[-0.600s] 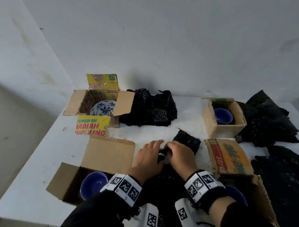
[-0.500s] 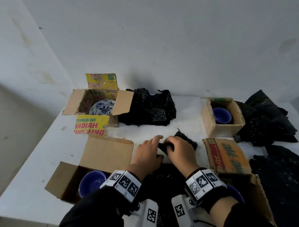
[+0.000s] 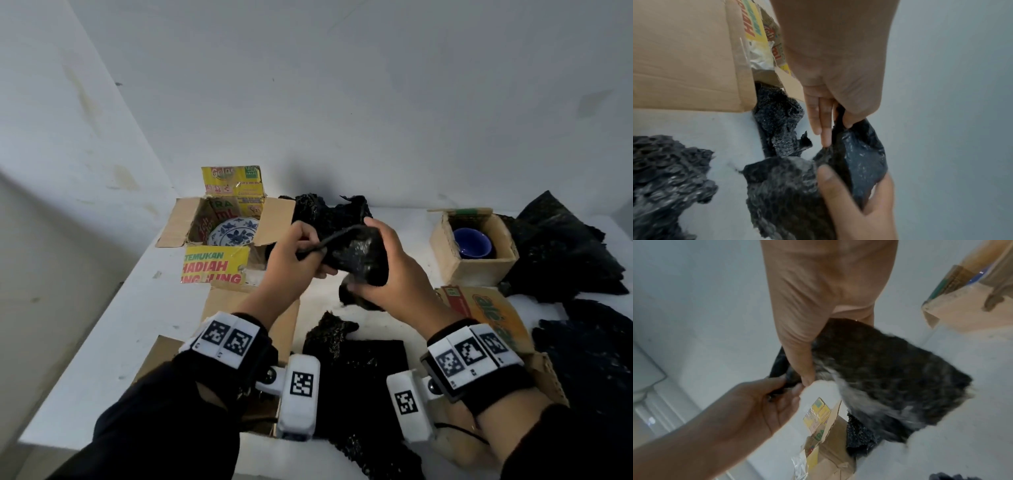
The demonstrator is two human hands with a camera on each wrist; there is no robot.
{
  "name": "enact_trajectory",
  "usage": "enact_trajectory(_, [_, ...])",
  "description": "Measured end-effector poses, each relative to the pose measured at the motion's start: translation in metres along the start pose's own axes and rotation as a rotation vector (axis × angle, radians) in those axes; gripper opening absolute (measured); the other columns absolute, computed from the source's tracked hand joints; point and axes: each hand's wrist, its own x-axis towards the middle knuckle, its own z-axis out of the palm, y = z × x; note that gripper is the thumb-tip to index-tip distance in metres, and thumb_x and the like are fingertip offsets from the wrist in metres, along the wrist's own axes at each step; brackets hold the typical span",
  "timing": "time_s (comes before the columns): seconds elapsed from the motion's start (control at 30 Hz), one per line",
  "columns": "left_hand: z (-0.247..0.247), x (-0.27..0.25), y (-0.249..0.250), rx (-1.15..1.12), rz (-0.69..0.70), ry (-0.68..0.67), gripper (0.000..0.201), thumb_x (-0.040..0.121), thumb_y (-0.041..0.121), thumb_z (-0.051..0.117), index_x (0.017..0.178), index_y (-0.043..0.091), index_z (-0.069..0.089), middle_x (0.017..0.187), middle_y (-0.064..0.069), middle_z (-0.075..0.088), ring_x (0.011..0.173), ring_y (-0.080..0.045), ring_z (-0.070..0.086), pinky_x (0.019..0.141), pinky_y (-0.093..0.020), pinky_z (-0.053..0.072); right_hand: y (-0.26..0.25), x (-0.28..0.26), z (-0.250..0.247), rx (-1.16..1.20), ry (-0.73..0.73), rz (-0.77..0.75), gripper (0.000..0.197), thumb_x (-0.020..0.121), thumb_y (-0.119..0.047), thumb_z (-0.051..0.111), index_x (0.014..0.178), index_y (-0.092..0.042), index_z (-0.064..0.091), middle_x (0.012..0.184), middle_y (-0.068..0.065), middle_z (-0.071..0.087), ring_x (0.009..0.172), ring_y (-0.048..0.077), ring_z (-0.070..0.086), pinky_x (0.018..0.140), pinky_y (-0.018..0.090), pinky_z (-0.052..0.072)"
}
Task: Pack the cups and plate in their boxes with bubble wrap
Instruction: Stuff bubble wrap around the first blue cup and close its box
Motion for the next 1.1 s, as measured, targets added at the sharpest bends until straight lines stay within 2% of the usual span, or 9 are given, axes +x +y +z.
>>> enact_trajectory(0.13, [-0.035, -0.012, 0.013, -0.18, -0.107, -0.009, 0.025, 0.096, -0.004, 0.039, 0.09, 0.02, 0.04, 0.093, -0.015, 0.063, 0.056, -0.024, 0.068, 0.055, -0.03, 0.055, -0.021, -0.001, 0.016, -0.033, 0.007, -0.014, 0.068, 0.077, -0.021, 0.073, 0.136, -0.025, 0.039, 0.103, 0.001, 0.065, 0.092, 0.022, 0.063, 0.079, 0.032, 0.051])
enact_trajectory(0.2, [-0.059, -0.019, 0.01, -0.079, -0.132, -0.063, 0.036, 0.095, -0.007, 0.033, 0.097, 0.026, 0.047, 0.1, -0.012, 0.063, 0.055, -0.024, 0.065, 0.054, -0.032, 0.053, -0.032, -0.003, 0.029, 0.015, 0.107, -0.057, 0.048, 0.078, -0.008, 0.068, 0.122, -0.023, 0.055, 0.096, 0.001, 0.068, 0.088, 0.022, 0.065, 0.077, 0.032, 0.052])
enact_trajectory(0.3, [-0.097, -0.032, -0.002, 0.259, -0.128, -0.165, 0.052, 0.087, -0.011, 0.03, 0.089, 0.03, 0.062, 0.1, -0.011, 0.062, 0.056, -0.021, 0.058, 0.052, -0.031, 0.048, -0.059, -0.001, 0.048, 0.136, 0.155, -0.096, 0.059, 0.073, 0.006, 0.061, 0.114, -0.035, 0.056, 0.08, -0.004, 0.063, 0.077, 0.012, 0.062, 0.077, 0.027, 0.051])
enact_trajectory(0.43, [-0.139, -0.051, -0.017, 0.448, -0.23, -0.279, 0.037, 0.091, 0.003, 0.041, 0.086, 0.034, 0.061, 0.088, -0.01, 0.057, 0.068, -0.018, 0.048, 0.058, -0.028, 0.04, -0.097, 0.002, 0.082, 0.118, -0.03, -0.131, 0.067, 0.076, 0.009, 0.05, 0.121, -0.04, 0.055, 0.092, -0.003, 0.061, 0.082, 0.013, 0.058, 0.08, 0.02, 0.047])
enact_trajectory(0.5, [-0.156, -0.061, -0.025, 0.436, -0.255, -0.338, 0.011, 0.092, 0.019, 0.055, 0.096, 0.027, 0.061, 0.093, -0.001, 0.057, 0.079, -0.014, 0.051, 0.067, -0.026, 0.042, -0.11, 0.001, 0.1, 0.01, -0.133, -0.146, 0.058, 0.077, 0.006, 0.046, 0.105, -0.042, 0.065, 0.099, -0.003, 0.06, 0.086, 0.015, 0.058, 0.077, 0.026, 0.048])
enact_trajectory(0.57, [-0.174, -0.068, -0.04, 0.575, -0.173, -0.373, 0.023, 0.083, 0.032, 0.069, 0.104, 0.025, 0.064, 0.101, 0.005, 0.062, 0.094, -0.013, 0.057, 0.082, -0.025, 0.046, -0.116, -0.002, 0.116, -0.138, -0.203, -0.146, 0.049, 0.079, 0.003, 0.046, 0.089, -0.038, 0.07, 0.089, 0.001, 0.055, 0.079, 0.019, 0.054, 0.067, 0.03, 0.044])
enact_trajectory(0.8, [-0.204, -0.085, -0.084, 0.926, 0.005, -0.152, 0.014, 0.083, 0.037, 0.066, 0.095, 0.033, 0.072, 0.104, 0.01, 0.056, 0.098, -0.013, 0.045, 0.083, -0.029, 0.043, -0.12, -0.021, 0.161, -0.505, -0.187, -0.247, 0.035, 0.078, 0.004, 0.056, 0.092, -0.021, 0.076, 0.081, -0.002, 0.037, 0.064, 0.016, 0.041, 0.048, 0.017, 0.017])
enact_trajectory(0.93, [-0.205, -0.094, -0.106, 0.869, -0.013, -0.101, 0.014, 0.085, 0.035, 0.063, 0.096, 0.038, 0.071, 0.101, 0.013, 0.063, 0.097, -0.013, 0.051, 0.084, -0.032, 0.043, -0.116, -0.024, 0.187, -0.499, -0.143, -0.147, 0.025, 0.084, -0.002, 0.056, 0.1, -0.014, 0.07, 0.083, 0.001, 0.047, 0.061, 0.012, 0.04, 0.05, 0.014, 0.023])
enact_trajectory(1.1, [-0.202, -0.11, -0.139, 0.716, 0.007, -0.004, 0.017, 0.085, 0.027, 0.064, 0.1, 0.027, 0.073, 0.114, 0.012, 0.059, 0.108, -0.013, 0.049, 0.082, -0.021, 0.036, -0.109, -0.031, 0.216, -0.453, -0.078, -0.135, 0.037, 0.058, 0.015, 0.068, 0.082, -0.013, 0.075, 0.067, 0.006, 0.052, 0.043, 0.019, 0.041, 0.041, 0.023, 0.026])
